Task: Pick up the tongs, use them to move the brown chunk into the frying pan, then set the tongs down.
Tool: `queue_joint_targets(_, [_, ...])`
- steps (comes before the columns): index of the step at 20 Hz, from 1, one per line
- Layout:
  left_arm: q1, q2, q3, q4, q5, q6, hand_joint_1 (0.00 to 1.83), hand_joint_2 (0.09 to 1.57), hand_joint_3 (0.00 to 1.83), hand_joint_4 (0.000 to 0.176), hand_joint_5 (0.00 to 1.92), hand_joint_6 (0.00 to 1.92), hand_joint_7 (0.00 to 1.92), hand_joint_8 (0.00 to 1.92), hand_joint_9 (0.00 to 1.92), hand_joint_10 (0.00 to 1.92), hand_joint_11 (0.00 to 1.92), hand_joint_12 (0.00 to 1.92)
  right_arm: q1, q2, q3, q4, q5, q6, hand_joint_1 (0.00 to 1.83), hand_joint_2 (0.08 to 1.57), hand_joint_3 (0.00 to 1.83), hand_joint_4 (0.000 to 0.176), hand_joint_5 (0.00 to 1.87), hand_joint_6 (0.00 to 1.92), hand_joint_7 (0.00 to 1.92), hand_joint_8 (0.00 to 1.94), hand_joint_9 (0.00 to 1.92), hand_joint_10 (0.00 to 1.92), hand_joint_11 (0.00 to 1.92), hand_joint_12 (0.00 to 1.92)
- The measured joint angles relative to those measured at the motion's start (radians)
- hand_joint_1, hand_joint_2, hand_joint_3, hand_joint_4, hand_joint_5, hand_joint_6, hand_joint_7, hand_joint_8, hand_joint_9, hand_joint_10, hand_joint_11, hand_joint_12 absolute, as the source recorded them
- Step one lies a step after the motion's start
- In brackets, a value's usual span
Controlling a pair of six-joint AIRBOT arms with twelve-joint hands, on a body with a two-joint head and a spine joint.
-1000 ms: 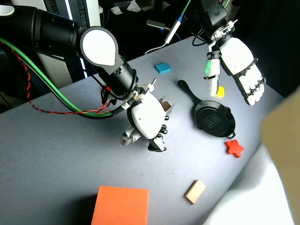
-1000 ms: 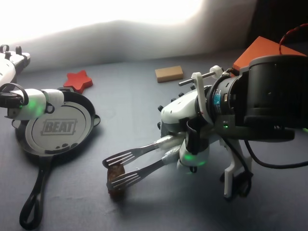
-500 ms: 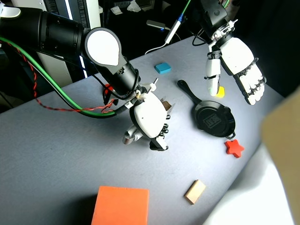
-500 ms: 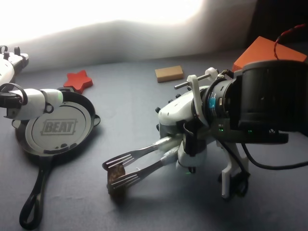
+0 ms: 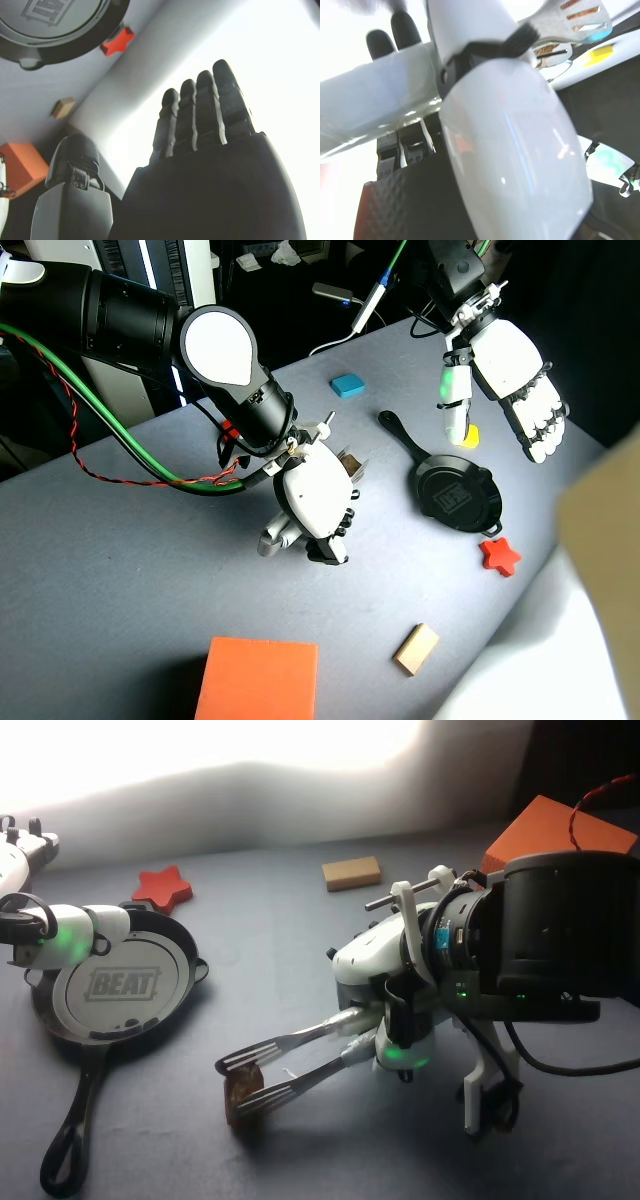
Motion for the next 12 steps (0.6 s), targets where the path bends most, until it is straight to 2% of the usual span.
queue_joint_targets(3, [0.0,0.0,0.0,0.0,-0.001,0.0,0.05,1.22,0.0,0.0,0.09,0.0,0.08,0.0,0.07,0.0,0.0,0.32,0.0,0.0,0.0,-0.002,0.0,0.0,1.07,1.27,0.0,0.0,0.69,1.4,1.02,0.06,0.72,0.61,0.33,1.48])
queue_joint_targets(7, [0.0,0.0,0.0,-0.001,-0.001,-0.006,0.07,1.22,0.0,0.0,0.09,0.0,0.07,0.0,0.07,0.0,0.0,0.32,0.003,0.0,0.0,-0.002,0.002,0.0,1.09,1.24,0.0,0.0,0.75,1.32,1.07,0.07,0.78,0.71,0.41,1.55])
queue_joint_targets(8, [0.0,0.0,0.0,-0.002,-0.001,-0.007,0.04,1.22,0.0,0.0,0.1,0.01,0.07,0.0,0.07,0.0,0.0,0.31,0.003,0.0,0.0,-0.002,0.003,0.0,1.11,1.21,0.0,0.0,0.81,1.23,1.11,0.08,0.83,0.73,0.47,1.55])
queue_joint_targets(9, [0.0,0.0,0.0,-0.002,-0.002,-0.007,0.04,1.22,0.0,0.0,0.09,0.0,0.07,0.0,0.07,0.0,0.0,0.31,0.006,0.001,0.0,-0.001,0.004,0.0,1.18,1.16,0.0,0.0,0.9,1.13,0.97,0.85,0.88,0.74,0.52,1.53])
queue_joint_targets(10, [0.0,0.0,0.0,-0.003,-0.003,-0.007,0.06,1.22,0.0,0.0,0.09,0.0,0.08,0.0,0.08,0.0,0.0,0.31,0.01,0.004,0.0,-0.001,0.009,0.001,1.2,1.14,0.0,0.015,0.94,1.09,0.96,0.99,0.92,0.75,0.57,1.53])
queue_joint_targets(11, [0.0,0.0,0.0,-0.004,-0.004,-0.007,0.07,1.22,0.0,0.0,0.09,0.0,0.08,0.0,0.08,0.0,0.0,0.31,0.014,0.006,0.0,-0.002,0.012,0.002,1.21,1.14,0.0,0.022,0.94,1.07,0.96,1.02,0.93,0.77,0.57,1.55])
queue_joint_targets(12, [0.0,0.0,0.0,-0.005,-0.005,-0.008,0.08,1.22,0.0,0.0,0.09,0.0,0.07,0.0,0.07,0.0,0.0,0.29,0.021,0.01,0.0,-0.003,0.014,0.001,1.2,1.15,0.0,0.02,0.92,1.13,0.91,1.09,0.91,0.79,0.54,1.57])
